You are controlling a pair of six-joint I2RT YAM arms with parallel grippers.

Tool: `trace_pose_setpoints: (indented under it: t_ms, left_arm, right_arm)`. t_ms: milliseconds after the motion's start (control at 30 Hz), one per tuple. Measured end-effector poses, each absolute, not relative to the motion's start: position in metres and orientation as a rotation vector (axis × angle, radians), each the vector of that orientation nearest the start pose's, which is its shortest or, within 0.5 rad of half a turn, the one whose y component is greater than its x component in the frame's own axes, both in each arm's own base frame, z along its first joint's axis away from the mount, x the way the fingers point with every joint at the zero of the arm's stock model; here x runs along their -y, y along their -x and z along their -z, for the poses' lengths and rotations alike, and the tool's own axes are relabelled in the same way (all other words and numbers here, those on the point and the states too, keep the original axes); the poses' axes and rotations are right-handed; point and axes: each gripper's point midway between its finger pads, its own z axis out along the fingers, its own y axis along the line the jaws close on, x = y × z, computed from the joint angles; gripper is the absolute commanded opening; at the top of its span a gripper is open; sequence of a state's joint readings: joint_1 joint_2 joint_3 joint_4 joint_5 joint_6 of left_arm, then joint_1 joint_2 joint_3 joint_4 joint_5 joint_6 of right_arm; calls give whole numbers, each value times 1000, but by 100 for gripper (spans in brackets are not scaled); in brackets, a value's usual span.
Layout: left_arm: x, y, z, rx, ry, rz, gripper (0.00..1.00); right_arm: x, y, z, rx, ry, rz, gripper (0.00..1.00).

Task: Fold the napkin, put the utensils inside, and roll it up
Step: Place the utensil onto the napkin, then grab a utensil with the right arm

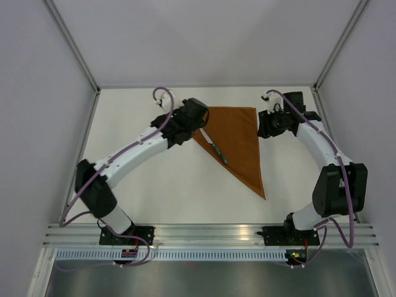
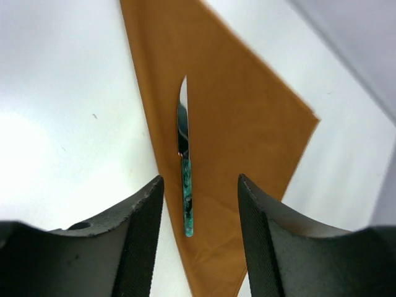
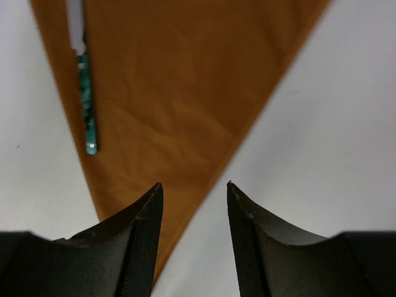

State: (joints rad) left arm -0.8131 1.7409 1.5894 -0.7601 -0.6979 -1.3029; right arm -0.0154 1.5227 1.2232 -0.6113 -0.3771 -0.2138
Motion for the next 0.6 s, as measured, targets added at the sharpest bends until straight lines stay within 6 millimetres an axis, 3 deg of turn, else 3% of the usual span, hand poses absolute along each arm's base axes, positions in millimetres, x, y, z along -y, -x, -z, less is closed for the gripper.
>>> trace_pose_setpoints:
  t_ms: [133,233,333,467,600]
  left_arm:
    - [215,-355,-285,-1946,701,419,64]
    - [195,-333,-344,-1849,568,513,64]
    - [178,-306,-383,-1784,444,554,67]
    - [151,-273,-402,-1753,326,530,70]
    - [122,-243,-395,-1754,255,480,70]
  right_arm:
    - [-129,-375,-136,-2379,629,-408,47]
    - [-177,-379,-123,-2365,749,-417,45]
    - [-209,-386,-104,-2372,807,-406,44]
    - [-236,-395,-69,-2417,839,-391,43]
    - [-243,-394,-42,-2466,844,-369,43]
